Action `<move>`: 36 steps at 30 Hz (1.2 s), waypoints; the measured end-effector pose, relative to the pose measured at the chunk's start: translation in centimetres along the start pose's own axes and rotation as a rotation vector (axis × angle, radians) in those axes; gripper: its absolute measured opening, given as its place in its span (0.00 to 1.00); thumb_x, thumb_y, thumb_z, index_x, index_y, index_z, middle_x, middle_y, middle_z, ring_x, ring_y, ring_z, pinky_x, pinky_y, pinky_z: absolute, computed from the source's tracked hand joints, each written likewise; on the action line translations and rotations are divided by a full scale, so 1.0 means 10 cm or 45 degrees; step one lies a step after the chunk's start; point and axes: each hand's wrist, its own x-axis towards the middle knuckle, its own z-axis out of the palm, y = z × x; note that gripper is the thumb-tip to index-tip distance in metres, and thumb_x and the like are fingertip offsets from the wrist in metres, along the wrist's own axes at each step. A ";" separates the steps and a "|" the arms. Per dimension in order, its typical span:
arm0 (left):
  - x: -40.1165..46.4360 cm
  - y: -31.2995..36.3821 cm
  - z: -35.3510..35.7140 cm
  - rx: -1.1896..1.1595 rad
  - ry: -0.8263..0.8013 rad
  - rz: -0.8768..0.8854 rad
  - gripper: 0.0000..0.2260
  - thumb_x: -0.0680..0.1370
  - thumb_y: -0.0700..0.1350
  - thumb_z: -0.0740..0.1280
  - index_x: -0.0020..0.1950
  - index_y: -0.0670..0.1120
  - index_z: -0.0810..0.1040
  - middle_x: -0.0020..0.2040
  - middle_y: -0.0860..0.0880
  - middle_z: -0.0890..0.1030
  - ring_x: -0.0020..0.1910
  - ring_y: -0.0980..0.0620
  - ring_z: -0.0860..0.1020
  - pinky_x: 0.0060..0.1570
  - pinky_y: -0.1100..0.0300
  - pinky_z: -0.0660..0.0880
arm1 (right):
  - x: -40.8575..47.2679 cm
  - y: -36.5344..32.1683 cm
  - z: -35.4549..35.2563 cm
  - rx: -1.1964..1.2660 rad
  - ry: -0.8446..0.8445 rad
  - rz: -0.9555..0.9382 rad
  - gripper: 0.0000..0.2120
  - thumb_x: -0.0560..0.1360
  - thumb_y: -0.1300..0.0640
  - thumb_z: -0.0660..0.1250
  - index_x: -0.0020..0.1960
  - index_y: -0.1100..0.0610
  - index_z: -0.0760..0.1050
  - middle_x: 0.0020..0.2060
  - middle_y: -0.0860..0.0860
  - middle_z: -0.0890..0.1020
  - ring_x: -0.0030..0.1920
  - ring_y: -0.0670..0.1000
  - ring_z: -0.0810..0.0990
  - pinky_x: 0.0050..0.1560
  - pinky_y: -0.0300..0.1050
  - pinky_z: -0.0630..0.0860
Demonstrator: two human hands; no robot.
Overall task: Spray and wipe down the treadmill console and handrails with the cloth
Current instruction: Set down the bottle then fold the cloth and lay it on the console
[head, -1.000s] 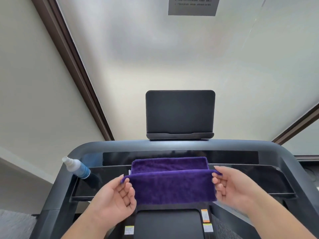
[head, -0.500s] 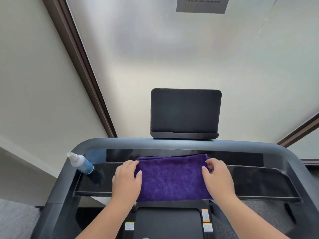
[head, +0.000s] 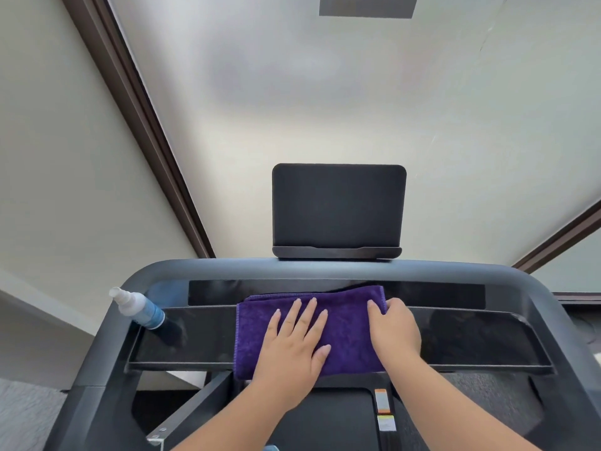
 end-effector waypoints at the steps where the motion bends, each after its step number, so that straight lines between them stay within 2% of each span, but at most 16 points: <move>1: 0.01 0.00 -0.01 0.002 0.001 0.002 0.27 0.84 0.61 0.53 0.81 0.53 0.68 0.82 0.49 0.66 0.80 0.44 0.65 0.73 0.41 0.56 | 0.01 0.01 -0.03 0.099 -0.046 -0.022 0.12 0.82 0.42 0.60 0.50 0.51 0.72 0.42 0.49 0.81 0.42 0.53 0.81 0.46 0.58 0.82; 4: 0.01 -0.01 0.00 0.004 -0.006 -0.005 0.26 0.84 0.61 0.53 0.81 0.53 0.67 0.82 0.50 0.65 0.80 0.45 0.65 0.73 0.42 0.56 | -0.01 0.08 -0.11 0.159 -0.133 -0.019 0.13 0.81 0.40 0.62 0.51 0.50 0.70 0.41 0.48 0.82 0.41 0.52 0.82 0.44 0.57 0.83; 7: 0.01 -0.02 0.00 -0.004 -0.024 -0.022 0.26 0.84 0.61 0.53 0.81 0.54 0.67 0.82 0.51 0.65 0.80 0.46 0.65 0.73 0.42 0.56 | 0.02 0.26 -0.19 0.055 -0.233 0.069 0.22 0.77 0.37 0.67 0.47 0.58 0.78 0.38 0.51 0.84 0.39 0.53 0.84 0.45 0.56 0.84; 11: -0.04 0.01 -0.04 -0.144 0.131 -0.132 0.23 0.83 0.58 0.57 0.76 0.52 0.74 0.79 0.52 0.71 0.78 0.48 0.69 0.76 0.45 0.57 | 0.09 0.43 -0.28 0.106 -0.388 0.122 0.21 0.76 0.45 0.71 0.45 0.65 0.82 0.37 0.57 0.86 0.40 0.59 0.86 0.38 0.50 0.81; 13: -0.16 0.06 -0.15 -0.436 0.357 -0.472 0.17 0.82 0.51 0.65 0.69 0.50 0.80 0.72 0.52 0.78 0.74 0.48 0.74 0.76 0.45 0.63 | 0.11 0.46 -0.30 0.164 -0.427 0.123 0.19 0.77 0.47 0.71 0.45 0.66 0.82 0.39 0.59 0.87 0.43 0.62 0.87 0.39 0.52 0.82; 15: -0.29 0.04 -0.32 -0.762 0.468 -1.042 0.13 0.79 0.45 0.71 0.63 0.47 0.82 0.64 0.49 0.81 0.66 0.45 0.76 0.69 0.45 0.71 | 0.11 0.45 -0.32 0.258 -0.433 0.144 0.17 0.79 0.50 0.70 0.46 0.65 0.82 0.41 0.59 0.87 0.43 0.62 0.87 0.47 0.60 0.84; 17: -0.38 -0.09 -0.49 -0.946 0.511 -1.563 0.12 0.78 0.46 0.72 0.60 0.44 0.80 0.60 0.44 0.80 0.61 0.42 0.75 0.63 0.44 0.74 | 0.10 0.43 -0.32 0.317 -0.432 0.160 0.15 0.80 0.51 0.69 0.46 0.64 0.82 0.41 0.58 0.87 0.43 0.60 0.87 0.50 0.64 0.84; 18: -0.41 -0.18 -0.54 -1.015 0.514 -1.720 0.12 0.78 0.47 0.72 0.59 0.43 0.79 0.58 0.43 0.80 0.58 0.41 0.76 0.60 0.44 0.75 | 0.10 0.41 -0.32 0.326 -0.428 0.161 0.15 0.79 0.51 0.69 0.46 0.64 0.82 0.42 0.58 0.87 0.44 0.60 0.87 0.51 0.65 0.84; 21: -0.45 -0.38 -0.57 -1.283 0.344 -1.964 0.19 0.77 0.55 0.74 0.55 0.41 0.74 0.53 0.38 0.79 0.47 0.42 0.78 0.37 0.52 0.73 | 0.11 0.36 -0.32 0.355 -0.414 0.170 0.17 0.79 0.49 0.70 0.47 0.64 0.81 0.42 0.58 0.87 0.46 0.62 0.87 0.51 0.68 0.83; 22: -0.46 -0.41 -0.57 -1.407 0.279 -2.018 0.23 0.76 0.57 0.75 0.54 0.39 0.74 0.53 0.36 0.81 0.44 0.43 0.79 0.37 0.53 0.73 | 0.11 0.32 -0.33 0.359 -0.419 0.166 0.17 0.79 0.48 0.70 0.47 0.64 0.81 0.42 0.58 0.87 0.46 0.61 0.87 0.51 0.67 0.84; 25: -0.52 -0.35 -0.64 -1.944 -0.004 -2.049 0.25 0.75 0.58 0.76 0.59 0.40 0.75 0.54 0.39 0.83 0.46 0.42 0.82 0.57 0.44 0.77 | 0.05 0.24 -0.32 0.215 -0.367 0.056 0.19 0.81 0.45 0.66 0.45 0.61 0.78 0.40 0.56 0.85 0.42 0.57 0.85 0.42 0.54 0.82; 27: -0.53 -0.30 -0.66 -2.113 -0.155 -1.989 0.20 0.77 0.55 0.76 0.56 0.40 0.77 0.48 0.39 0.84 0.45 0.41 0.83 0.57 0.45 0.78 | -0.02 0.22 -0.31 0.065 -0.278 -0.055 0.18 0.82 0.44 0.63 0.43 0.59 0.74 0.38 0.54 0.83 0.38 0.55 0.81 0.37 0.52 0.76; 30: -0.53 -0.22 -0.70 -2.023 -0.169 -1.925 0.13 0.79 0.51 0.74 0.50 0.41 0.80 0.30 0.44 0.80 0.32 0.46 0.80 0.39 0.53 0.78 | -0.12 0.19 -0.34 0.070 -0.173 -0.152 0.18 0.82 0.44 0.63 0.42 0.57 0.72 0.35 0.53 0.81 0.37 0.56 0.80 0.38 0.56 0.77; 32: -0.53 -0.21 -0.75 -1.838 -0.115 -1.792 0.11 0.82 0.49 0.70 0.50 0.41 0.81 0.29 0.44 0.81 0.30 0.47 0.80 0.36 0.57 0.76 | -0.18 0.01 -0.44 0.111 -0.125 -0.233 0.17 0.81 0.46 0.65 0.41 0.57 0.72 0.34 0.53 0.79 0.36 0.55 0.78 0.37 0.55 0.75; 34: -0.56 -0.21 -0.79 -1.706 -0.024 -1.639 0.11 0.83 0.48 0.68 0.49 0.42 0.83 0.35 0.43 0.86 0.34 0.48 0.82 0.39 0.57 0.77 | -0.26 -0.30 -0.51 0.117 -0.111 -0.366 0.16 0.80 0.48 0.67 0.39 0.56 0.71 0.32 0.51 0.78 0.35 0.54 0.75 0.35 0.51 0.71; 36: -0.62 -0.21 -0.82 -1.658 0.017 -1.555 0.10 0.83 0.48 0.68 0.47 0.45 0.85 0.38 0.48 0.88 0.39 0.49 0.85 0.50 0.53 0.79 | -0.39 -0.66 -0.49 0.052 -0.109 -0.538 0.16 0.79 0.48 0.68 0.37 0.54 0.70 0.31 0.48 0.77 0.35 0.51 0.75 0.34 0.47 0.69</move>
